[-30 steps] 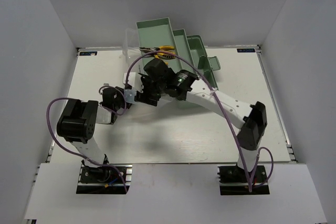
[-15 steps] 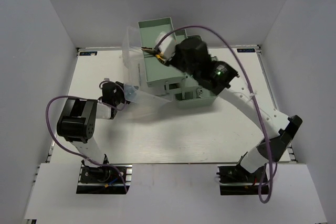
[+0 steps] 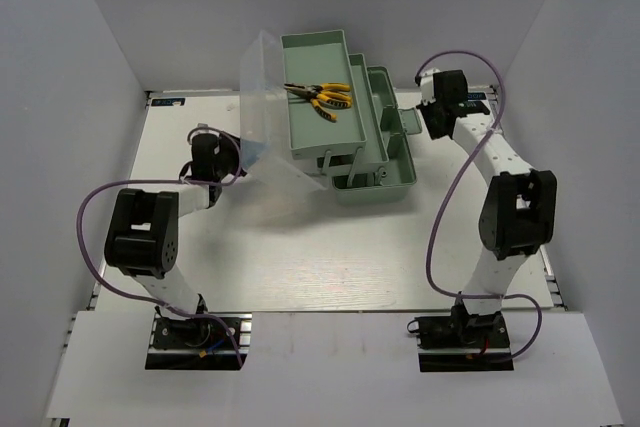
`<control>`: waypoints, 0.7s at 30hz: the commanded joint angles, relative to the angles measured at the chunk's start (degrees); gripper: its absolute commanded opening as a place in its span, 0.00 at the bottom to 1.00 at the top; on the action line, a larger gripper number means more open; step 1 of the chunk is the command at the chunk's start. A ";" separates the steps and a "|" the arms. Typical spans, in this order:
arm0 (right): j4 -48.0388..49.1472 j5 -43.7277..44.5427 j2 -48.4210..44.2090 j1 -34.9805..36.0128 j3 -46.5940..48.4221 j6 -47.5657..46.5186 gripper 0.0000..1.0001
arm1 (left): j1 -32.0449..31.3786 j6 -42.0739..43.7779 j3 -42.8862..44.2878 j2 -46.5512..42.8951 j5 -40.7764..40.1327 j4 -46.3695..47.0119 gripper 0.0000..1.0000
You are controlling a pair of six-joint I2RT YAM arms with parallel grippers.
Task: Sort the tools into containers
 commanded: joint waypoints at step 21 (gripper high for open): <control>-4.46 -61.59 10.18 -3.16 3.15 15.84 0.00 | -5.55 1.55 28.23 5.32 14.28 -4.95 0.52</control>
